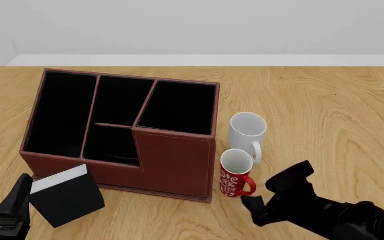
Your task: Pick up the red mug and place it to the right of the caddy.
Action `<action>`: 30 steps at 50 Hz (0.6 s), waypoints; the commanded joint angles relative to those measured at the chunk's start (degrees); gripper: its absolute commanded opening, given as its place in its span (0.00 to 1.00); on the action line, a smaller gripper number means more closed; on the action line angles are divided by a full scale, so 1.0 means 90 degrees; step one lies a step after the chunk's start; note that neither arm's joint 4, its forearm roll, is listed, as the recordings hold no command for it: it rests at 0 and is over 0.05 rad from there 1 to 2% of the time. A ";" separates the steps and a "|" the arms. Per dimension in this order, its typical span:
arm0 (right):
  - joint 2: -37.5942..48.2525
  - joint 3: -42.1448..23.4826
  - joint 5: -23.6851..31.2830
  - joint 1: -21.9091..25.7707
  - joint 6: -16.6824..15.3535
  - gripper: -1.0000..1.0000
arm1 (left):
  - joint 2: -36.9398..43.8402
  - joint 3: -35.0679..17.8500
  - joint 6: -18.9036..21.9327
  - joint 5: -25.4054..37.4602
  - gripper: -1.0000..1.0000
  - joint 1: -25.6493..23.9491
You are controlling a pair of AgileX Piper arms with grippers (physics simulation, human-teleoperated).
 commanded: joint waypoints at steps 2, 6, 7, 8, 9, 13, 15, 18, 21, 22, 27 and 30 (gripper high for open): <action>-0.0770 0.0003 0.0660 -0.0063 -0.0073 1.00 | 0.0000 0.0000 0.0000 0.0000 1.00 0.0000; -0.0967 0.0025 0.0820 -0.0015 -0.0074 1.00 | 0.0000 0.0000 0.0000 0.0000 1.00 0.0000; -0.1054 0.0012 0.0910 0.0012 -0.0053 1.00 | 0.0000 0.0000 0.0000 0.0000 1.00 0.0000; -0.1101 -0.0009 0.0976 0.0007 -0.0054 1.00 | 0.0000 0.0000 0.0000 0.0000 1.00 0.0000; -0.1153 -0.0032 0.1049 -0.0016 -0.0090 1.00 | 0.0000 0.0000 0.0000 0.0000 1.00 0.0000; -0.1444 -0.0103 0.1362 -0.0048 -0.0115 1.00 | 0.0000 0.0000 0.0000 0.0000 1.00 0.0000; -0.1592 -0.0139 0.1527 -0.0090 -0.0146 1.00 | 0.0000 0.0000 0.0000 0.0000 1.00 0.0000; -0.1884 -0.0205 0.1814 -0.0068 -0.0127 1.00 | 0.0000 0.0000 0.0000 0.0000 1.00 0.0000; -0.2213 -0.0321 0.2126 -0.0074 -0.0134 1.00 | 0.0000 0.0000 0.0000 0.0000 1.00 0.0000; -0.2262 -0.0338 0.2190 -0.0060 -0.0140 1.00 | 0.0000 0.0000 0.0000 0.0000 1.00 0.0000; -0.2504 -0.0390 0.2398 -0.0026 -0.0146 1.00 | 0.0000 0.0000 0.0000 0.0000 1.00 0.0000; -0.2631 -0.0435 0.2541 -0.0049 -0.0185 1.00 | 0.0000 0.0000 0.0000 0.0000 1.00 0.0000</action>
